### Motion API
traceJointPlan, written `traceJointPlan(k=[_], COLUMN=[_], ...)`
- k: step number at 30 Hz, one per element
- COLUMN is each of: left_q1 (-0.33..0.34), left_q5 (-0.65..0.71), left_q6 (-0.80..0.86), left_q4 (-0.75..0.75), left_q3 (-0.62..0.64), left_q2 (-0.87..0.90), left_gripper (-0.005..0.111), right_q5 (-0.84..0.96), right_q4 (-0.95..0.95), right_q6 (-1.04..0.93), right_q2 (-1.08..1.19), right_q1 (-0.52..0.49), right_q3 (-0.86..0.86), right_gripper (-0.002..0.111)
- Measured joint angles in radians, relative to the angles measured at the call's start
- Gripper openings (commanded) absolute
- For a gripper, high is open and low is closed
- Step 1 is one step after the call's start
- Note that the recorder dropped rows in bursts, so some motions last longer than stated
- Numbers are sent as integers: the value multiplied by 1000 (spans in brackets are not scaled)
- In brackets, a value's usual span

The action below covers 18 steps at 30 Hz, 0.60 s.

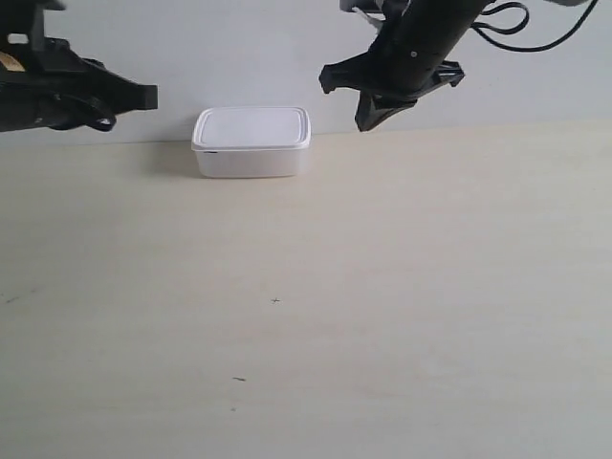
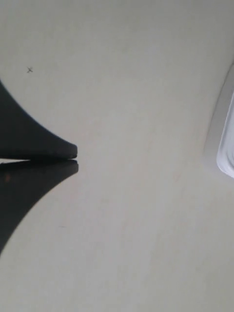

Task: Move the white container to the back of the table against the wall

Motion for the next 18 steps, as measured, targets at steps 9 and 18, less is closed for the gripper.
traceJointPlan(k=[9,18], left_q1=[0,0], left_q5=[-2,100], left_q6=[-42,-63], left_q4=[0,0], left_q3=[192,351], left_q2=[-310,-715], left_gripper=[0,0], right_q5=[-160,-281], right_q4=[47,61], right_q6=[-34,-24], right_q2=[-408,-902], right_q1=[0,0], right_q3=[468,946], right_gripper=[0,0])
